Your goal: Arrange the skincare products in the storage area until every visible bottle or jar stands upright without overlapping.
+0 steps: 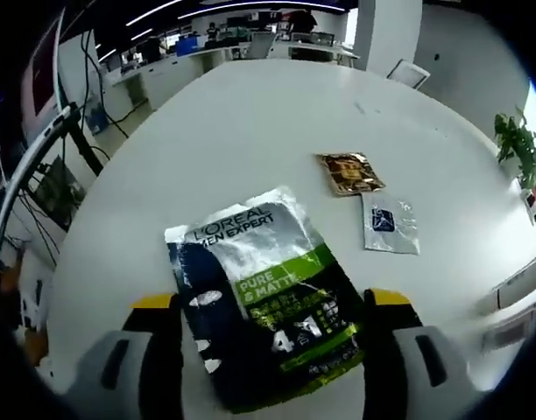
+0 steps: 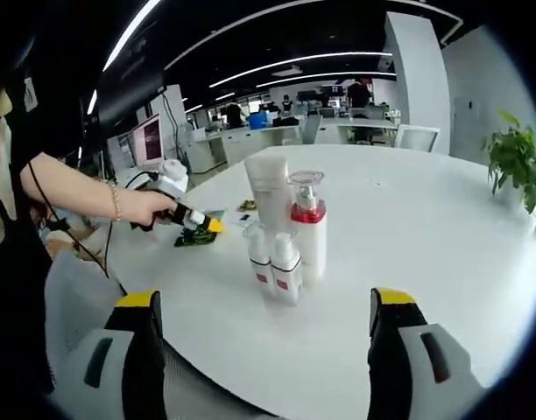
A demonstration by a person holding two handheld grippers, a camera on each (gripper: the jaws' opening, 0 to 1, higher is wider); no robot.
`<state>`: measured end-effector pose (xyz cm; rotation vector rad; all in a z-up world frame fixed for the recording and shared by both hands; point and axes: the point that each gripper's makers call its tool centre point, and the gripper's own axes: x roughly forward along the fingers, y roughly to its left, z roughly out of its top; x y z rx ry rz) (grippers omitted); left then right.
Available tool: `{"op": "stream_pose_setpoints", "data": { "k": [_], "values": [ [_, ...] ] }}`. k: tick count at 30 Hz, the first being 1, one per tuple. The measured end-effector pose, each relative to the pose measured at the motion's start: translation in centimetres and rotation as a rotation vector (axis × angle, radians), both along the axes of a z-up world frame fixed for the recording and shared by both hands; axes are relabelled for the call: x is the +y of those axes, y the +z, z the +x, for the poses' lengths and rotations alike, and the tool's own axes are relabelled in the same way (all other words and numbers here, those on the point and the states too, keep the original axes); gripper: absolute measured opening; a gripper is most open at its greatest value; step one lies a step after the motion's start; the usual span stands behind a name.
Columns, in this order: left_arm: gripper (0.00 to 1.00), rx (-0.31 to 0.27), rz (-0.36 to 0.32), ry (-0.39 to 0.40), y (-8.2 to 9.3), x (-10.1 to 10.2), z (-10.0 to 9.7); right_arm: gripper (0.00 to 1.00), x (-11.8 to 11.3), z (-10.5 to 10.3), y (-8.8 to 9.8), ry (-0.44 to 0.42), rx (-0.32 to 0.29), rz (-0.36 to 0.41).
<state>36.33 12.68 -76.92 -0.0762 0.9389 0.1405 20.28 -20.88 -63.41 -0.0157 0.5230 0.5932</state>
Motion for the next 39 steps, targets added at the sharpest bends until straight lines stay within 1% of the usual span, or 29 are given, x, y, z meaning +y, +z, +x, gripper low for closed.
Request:
{"op": "stream_pose_setpoints", "data": {
  "k": [1,2,5,7,8,9,10,11,12,13,14,15,16,18,20,21,23,24,25,27,28,29,31,32,33,35,36,38,39],
  "values": [
    [0.72,-0.003,0.000,-0.010,0.0,0.1,0.1,0.98,0.0,0.0,0.0,0.001,0.000,0.000],
    [0.72,-0.008,0.006,-0.029,-0.1,0.0,0.1,0.98,0.0,0.1,0.0,0.003,0.000,0.000],
    [0.71,-0.028,0.009,-0.054,-0.3,0.0,0.5,0.98,-0.2,0.1,-0.1,0.006,-0.001,0.000],
    [0.63,-0.050,0.037,-0.132,0.1,-0.4,0.8,0.98,-0.3,0.1,-0.2,0.005,-0.001,0.002],
    [0.61,-0.046,0.058,-0.135,0.1,-0.4,0.7,0.98,-0.4,0.1,-0.2,0.005,-0.002,0.001],
    [0.60,-0.046,0.031,-0.119,0.0,-0.6,0.7,0.98,-0.4,0.1,-0.2,0.004,-0.001,0.001],
    [0.57,-0.052,0.030,-0.126,-0.1,-0.5,0.8,0.98,-0.5,0.0,-0.3,0.003,0.000,0.000],
    [0.49,-0.057,0.031,-0.136,-0.1,-0.6,1.0,0.98,-0.5,0.0,-0.3,0.002,0.000,0.000],
    [0.38,-0.080,0.042,-0.178,0.1,-0.8,1.2,0.98,-0.6,0.0,-0.3,0.001,-0.002,0.001],
    [0.30,-0.069,0.033,-0.165,-0.1,-0.8,1.0,0.98,-0.7,0.0,-0.3,0.000,-0.002,0.000],
    [0.22,-0.064,0.020,-0.160,-0.2,-1.2,0.5,0.98,-0.8,-0.1,-0.3,-0.002,-0.002,0.000],
    [0.18,-0.066,0.015,-0.157,-0.4,-1.2,0.6,0.97,-0.9,-0.1,-0.3,-0.004,-0.005,-0.001],
    [0.17,-0.072,0.017,-0.169,-0.5,-1.2,0.9,0.97,-1.0,-0.1,-0.2,-0.007,-0.007,-0.001],
    [0.14,-0.074,0.004,-0.178,-0.3,-1.5,0.6,0.97,-1.1,-0.1,-0.2,-0.010,-0.009,0.000],
    [0.11,-0.097,-0.029,-0.171,0.1,-1.7,0.7,0.97,-1.3,0.0,0.0,-0.013,-0.014,0.004],
    [0.10,-0.099,-0.032,-0.172,0.1,-1.6,0.7,0.97,-1.1,0.1,0.1,-0.012,-0.019,0.009],
    [0.08,-0.115,-0.049,-0.191,0.6,-2.2,0.1,0.97,-0.9,0.2,0.2,-0.009,-0.026,0.015],
    [0.07,-0.116,-0.056,-0.200,0.8,-2.3,0.4,0.97,-0.7,0.2,0.3,-0.007,-0.030,0.019],
    [0.07,-0.135,-0.069,-0.226,1.1,-2.7,0.2,0.97,-0.4,0.2,0.6,-0.003,-0.034,0.023],
    [0.06,-0.151,-0.062,-0.269,1.8,-3.1,-0.5,0.97,0.0,0.2,0.8,0.003,-0.039,0.026],
    [0.06,-0.167,-0.064,-0.291,2.0,-3.2,-0.3,0.97,0.3,0.2,1.1,0.009,-0.042,0.029],
    [0.06,-0.185,-0.071,-0.323,2.5,-3.6,-0.4,0.96,0.8,0.2,1.4,0.017,-0.048,0.035],
    [0.06,-0.201,-0.072,-0.357,3.4,-4.2,-0.9,0.96,1.3,0.2,1.8,0.027,-0.056,0.038],
    [0.06,-0.223,-0.074,-0.386,3.9,-4.5,-0.8,0.95,1.5,0.2,2.0,0.034,-0.060,0.041],
    [0.06,-0.245,-0.083,-0.443,4.8,-5.3,-0.8,0.95,2.0,0.1,2.4,0.044,-0.065,0.051],
    [0.06,-0.267,-0.065,-0.487,5.8,-5.8,-0.9,0.95,2.4,0.1,3.0,0.055,-0.075,0.061],
    [0.06,-0.281,-0.063,-0.517,6.5,-6.1,-1.2,0.95,2.5,0.1,3.1,0.057,-0.077,0.062],
    [0.06,-0.310,-0.054,-0.538,7.9,-6.4,-1.7,0.94,2.8,0.1,3.6,0.065,-0.085,0.068],
    [0.06,-0.313,-0.061,-0.547,8.2,-6.6,-2.0,0.94,3.2,0.1,4.1,0.074,-0.096,0.074]
  ]
}}
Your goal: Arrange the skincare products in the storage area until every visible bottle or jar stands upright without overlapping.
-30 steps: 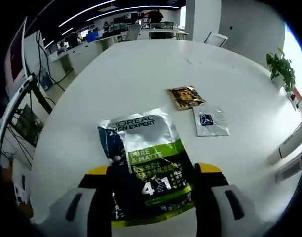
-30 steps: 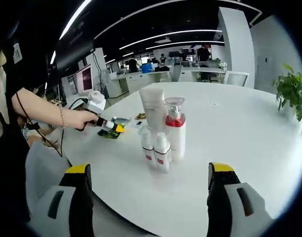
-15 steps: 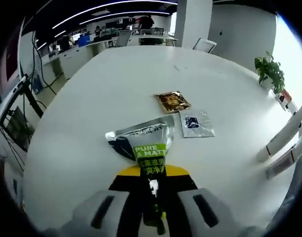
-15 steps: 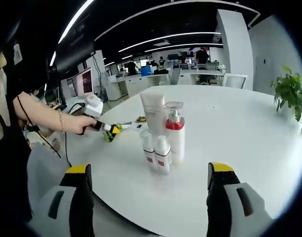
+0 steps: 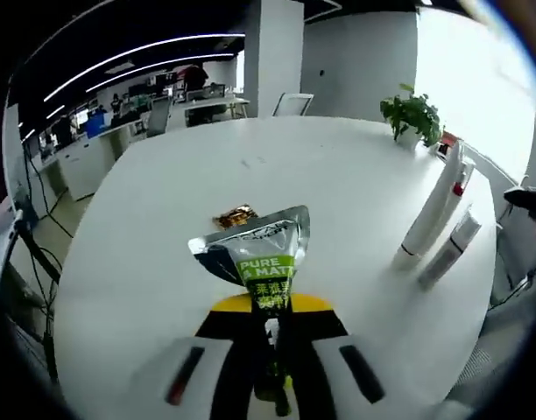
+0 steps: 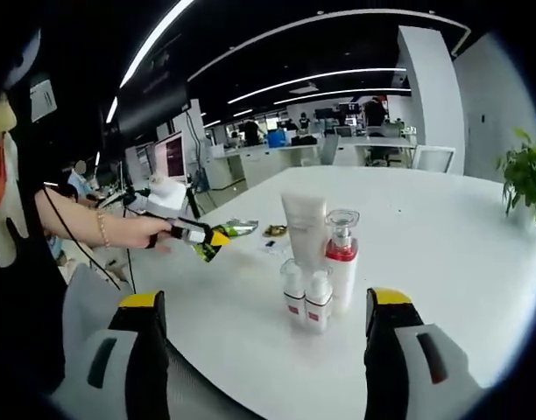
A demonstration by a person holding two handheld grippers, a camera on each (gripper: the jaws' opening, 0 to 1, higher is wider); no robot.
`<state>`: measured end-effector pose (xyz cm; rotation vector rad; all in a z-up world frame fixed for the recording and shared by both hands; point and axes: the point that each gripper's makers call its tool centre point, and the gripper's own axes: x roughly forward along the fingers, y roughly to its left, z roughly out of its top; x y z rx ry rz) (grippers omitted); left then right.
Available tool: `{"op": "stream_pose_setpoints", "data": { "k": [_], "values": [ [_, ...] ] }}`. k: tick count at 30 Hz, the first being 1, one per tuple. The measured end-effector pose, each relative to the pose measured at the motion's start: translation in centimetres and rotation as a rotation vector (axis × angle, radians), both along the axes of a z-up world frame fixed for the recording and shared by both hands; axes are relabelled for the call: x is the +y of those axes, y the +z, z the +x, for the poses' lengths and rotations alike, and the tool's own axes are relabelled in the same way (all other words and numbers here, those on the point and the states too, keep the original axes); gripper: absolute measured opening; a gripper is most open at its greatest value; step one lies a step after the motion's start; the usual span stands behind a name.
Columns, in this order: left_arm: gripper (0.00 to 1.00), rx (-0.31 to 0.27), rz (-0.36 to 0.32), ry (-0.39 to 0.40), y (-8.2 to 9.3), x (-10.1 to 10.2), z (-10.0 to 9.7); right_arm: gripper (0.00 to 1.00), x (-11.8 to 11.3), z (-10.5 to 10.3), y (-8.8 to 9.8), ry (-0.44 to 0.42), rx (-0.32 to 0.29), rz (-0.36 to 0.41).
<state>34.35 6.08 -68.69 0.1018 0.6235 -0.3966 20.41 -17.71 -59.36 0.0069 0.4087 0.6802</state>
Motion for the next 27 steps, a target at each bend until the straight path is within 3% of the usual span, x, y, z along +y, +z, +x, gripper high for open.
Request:
{"op": "stream_pose_setpoints", "data": {
  "k": [7,15,20,23,27],
  "values": [
    [0.06,-0.074,-0.032,-0.044,3.7,-0.8,-1.4,0.94,1.6,0.3,2.1,0.037,-0.036,0.077],
    [0.06,-0.157,-0.026,-0.105,7.2,-2.0,-3.4,0.91,3.8,0.5,3.1,0.091,-0.049,0.098],
    [0.06,-0.205,-0.040,-0.166,9.1,-2.8,-4.9,0.88,5.7,0.6,4.3,0.129,-0.050,0.178],
    [0.06,-0.227,-0.061,-0.222,10.3,-3.4,-6.1,0.86,7.4,0.6,5.3,0.160,-0.040,0.269],
    [0.06,-0.237,-0.092,-0.257,11.7,-4.2,-7.6,0.84,8.8,0.8,5.6,0.186,-0.036,0.302]
  ]
}}
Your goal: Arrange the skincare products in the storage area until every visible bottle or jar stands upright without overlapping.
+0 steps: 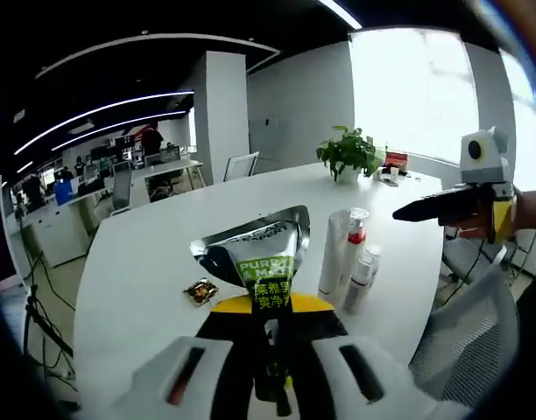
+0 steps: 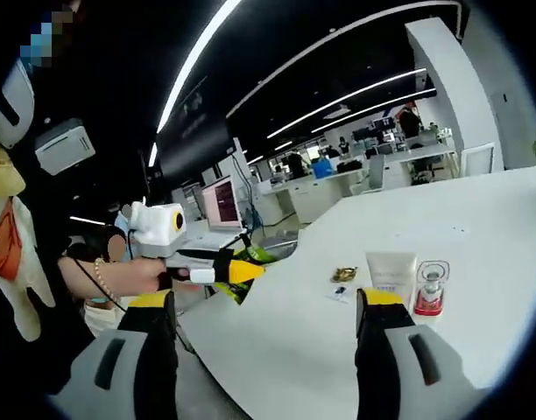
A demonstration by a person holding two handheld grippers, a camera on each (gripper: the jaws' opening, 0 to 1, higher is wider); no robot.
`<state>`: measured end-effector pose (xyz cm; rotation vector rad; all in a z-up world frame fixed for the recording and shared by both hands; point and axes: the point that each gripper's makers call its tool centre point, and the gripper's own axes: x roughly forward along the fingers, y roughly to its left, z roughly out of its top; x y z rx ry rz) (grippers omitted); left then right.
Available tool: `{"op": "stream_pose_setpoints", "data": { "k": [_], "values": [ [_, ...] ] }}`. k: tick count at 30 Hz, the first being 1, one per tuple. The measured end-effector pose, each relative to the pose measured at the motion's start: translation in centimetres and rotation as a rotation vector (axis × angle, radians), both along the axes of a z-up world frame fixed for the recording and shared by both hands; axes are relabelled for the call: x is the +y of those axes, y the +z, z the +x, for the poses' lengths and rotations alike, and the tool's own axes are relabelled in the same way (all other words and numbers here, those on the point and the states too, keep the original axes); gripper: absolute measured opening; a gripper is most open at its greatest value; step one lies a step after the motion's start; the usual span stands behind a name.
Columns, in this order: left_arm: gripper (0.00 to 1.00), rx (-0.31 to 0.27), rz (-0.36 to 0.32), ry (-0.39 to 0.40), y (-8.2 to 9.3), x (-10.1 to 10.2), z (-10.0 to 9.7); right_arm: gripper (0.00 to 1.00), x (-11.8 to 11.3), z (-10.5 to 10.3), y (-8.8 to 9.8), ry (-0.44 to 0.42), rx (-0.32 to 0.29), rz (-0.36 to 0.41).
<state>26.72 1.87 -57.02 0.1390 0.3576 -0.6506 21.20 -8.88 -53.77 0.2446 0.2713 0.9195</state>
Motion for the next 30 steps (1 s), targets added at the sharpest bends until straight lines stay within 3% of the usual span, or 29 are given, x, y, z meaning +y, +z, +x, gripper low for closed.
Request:
{"op": "stream_pose_setpoints", "data": {
  "k": [5,10,11,16,18,27,30],
  "values": [
    [0.06,-0.019,-0.048,-0.052,1.7,-1.2,-2.0,0.79,1.7,0.3,0.6,0.024,0.028,0.088],
    [0.06,-0.036,-0.085,-0.092,3.2,-2.3,-3.5,0.73,3.0,0.4,0.8,0.056,0.032,0.096],
    [0.06,-0.041,-0.099,-0.104,3.7,-2.7,-4.1,0.73,3.4,0.5,1.6,0.060,0.034,0.143],
    [0.07,-0.050,-0.140,-0.152,4.8,-3.8,-5.6,0.66,4.1,1.1,2.7,0.053,0.043,0.229],
    [0.07,-0.061,-0.151,-0.156,5.3,-4.1,-6.1,0.61,4.5,1.4,3.5,0.044,0.074,0.308],
    [0.07,-0.064,-0.175,-0.164,5.9,-4.7,-6.8,0.27,5.0,1.6,4.8,0.011,0.088,0.410],
    [0.07,-0.066,-0.181,-0.154,6.1,-4.7,-6.9,0.23,5.1,1.5,4.9,0.000,0.094,0.421]
  ]
}}
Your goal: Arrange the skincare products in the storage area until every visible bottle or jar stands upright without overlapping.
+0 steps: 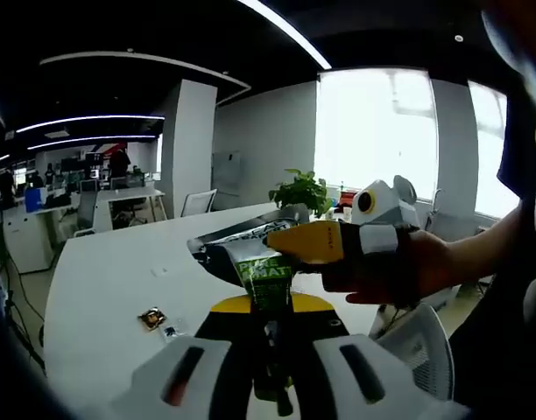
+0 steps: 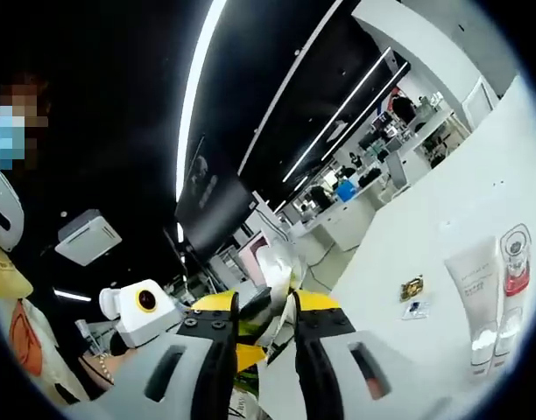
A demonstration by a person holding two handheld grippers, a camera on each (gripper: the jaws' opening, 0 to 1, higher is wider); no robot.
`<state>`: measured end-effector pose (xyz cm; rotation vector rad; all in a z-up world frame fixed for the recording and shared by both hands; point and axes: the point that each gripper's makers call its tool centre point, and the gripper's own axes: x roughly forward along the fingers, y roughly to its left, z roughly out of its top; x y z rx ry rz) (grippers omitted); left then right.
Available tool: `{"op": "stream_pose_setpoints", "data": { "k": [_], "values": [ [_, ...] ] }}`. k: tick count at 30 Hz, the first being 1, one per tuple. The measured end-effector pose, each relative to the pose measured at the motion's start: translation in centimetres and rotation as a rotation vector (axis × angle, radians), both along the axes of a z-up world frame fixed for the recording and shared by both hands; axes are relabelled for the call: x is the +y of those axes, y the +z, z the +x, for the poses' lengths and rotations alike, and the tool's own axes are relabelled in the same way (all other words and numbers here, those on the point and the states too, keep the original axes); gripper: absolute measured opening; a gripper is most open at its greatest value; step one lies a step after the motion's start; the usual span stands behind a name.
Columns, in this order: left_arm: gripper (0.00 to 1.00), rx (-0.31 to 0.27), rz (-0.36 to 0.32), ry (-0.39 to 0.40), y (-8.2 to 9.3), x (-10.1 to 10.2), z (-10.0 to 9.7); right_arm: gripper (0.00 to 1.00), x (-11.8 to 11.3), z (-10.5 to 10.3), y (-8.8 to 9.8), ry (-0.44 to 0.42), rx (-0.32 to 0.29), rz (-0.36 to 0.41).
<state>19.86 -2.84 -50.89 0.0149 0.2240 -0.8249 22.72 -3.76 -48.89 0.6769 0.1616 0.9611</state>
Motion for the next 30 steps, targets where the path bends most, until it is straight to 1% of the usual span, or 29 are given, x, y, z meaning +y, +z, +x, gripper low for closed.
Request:
{"op": "stream_pose_setpoints", "data": {
  "k": [2,4,5,6,8,9,12,13,14,17,20,23,25,26,27,28,29,30],
  "values": [
    [0.07,0.003,0.002,0.004,-0.1,0.0,0.1,0.21,0.2,-0.1,0.1,-0.007,-0.010,0.000],
    [0.08,-0.004,0.003,-0.001,0.0,0.0,0.0,0.17,0.4,-0.8,0.5,0.034,-0.018,0.036],
    [0.08,-0.013,0.002,-0.004,0.2,-0.2,-0.2,0.16,0.4,-0.5,0.6,0.028,0.023,0.069],
    [0.09,-0.012,0.005,-0.003,0.2,-0.2,-0.2,0.15,0.4,-0.3,0.2,0.028,0.071,0.077],
    [0.11,-0.018,0.008,-0.012,0.2,-0.2,-0.1,0.14,0.3,-0.1,-0.1,0.022,0.085,0.084],
    [0.12,-0.021,0.009,-0.012,0.2,-0.2,0.0,0.13,0.3,-0.1,-0.2,0.031,0.132,0.104],
    [0.19,-0.018,0.011,-0.013,0.2,0.0,0.0,0.12,0.3,-0.1,-0.1,0.047,0.134,0.106],
    [0.21,-0.015,0.006,-0.012,0.2,0.2,0.1,0.11,0.1,-0.1,-0.3,0.055,0.160,0.112],
    [0.23,-0.011,0.004,-0.011,0.1,0.4,0.1,0.11,0.0,-0.1,-0.3,0.058,0.164,0.118],
    [0.28,-0.007,-0.022,-0.015,0.5,0.6,0.0,0.09,-0.3,-0.1,-0.2,0.069,0.187,0.146],
    [0.32,-0.010,-0.044,-0.007,1.1,1.0,0.1,0.07,-0.7,-0.1,-0.2,0.068,0.192,0.145],
    [0.39,-0.007,-0.124,-0.010,2.3,1.6,0.2,0.06,-1.0,-0.4,0.0,0.090,0.193,0.156],
    [0.44,-0.006,-0.132,-0.005,2.5,2.1,0.4,0.05,-1.0,-0.7,0.4,0.114,0.198,0.179],
    [0.46,0.002,-0.156,-0.005,2.8,2.5,0.6,0.05,-1.0,-1.1,0.9,0.143,0.197,0.199],
    [0.48,0.011,-0.163,-0.005,2.8,2.7,0.7,0.05,-0.9,-1.4,1.2,0.162,0.193,0.208],
    [0.51,0.019,-0.178,-0.009,2.8,3.0,0.9,0.05,-0.8,-1.9,1.8,0.203,0.184,0.227],
    [0.52,0.035,-0.192,-0.018,2.8,3.0,0.9,0.05,-0.8,-2.1,2.2,0.227,0.183,0.239],
    [0.55,0.067,-0.204,-0.048,2.6,2.8,0.7,0.05,-0.7,-2.7,2.9,0.271,0.176,0.267]
  ]
}}
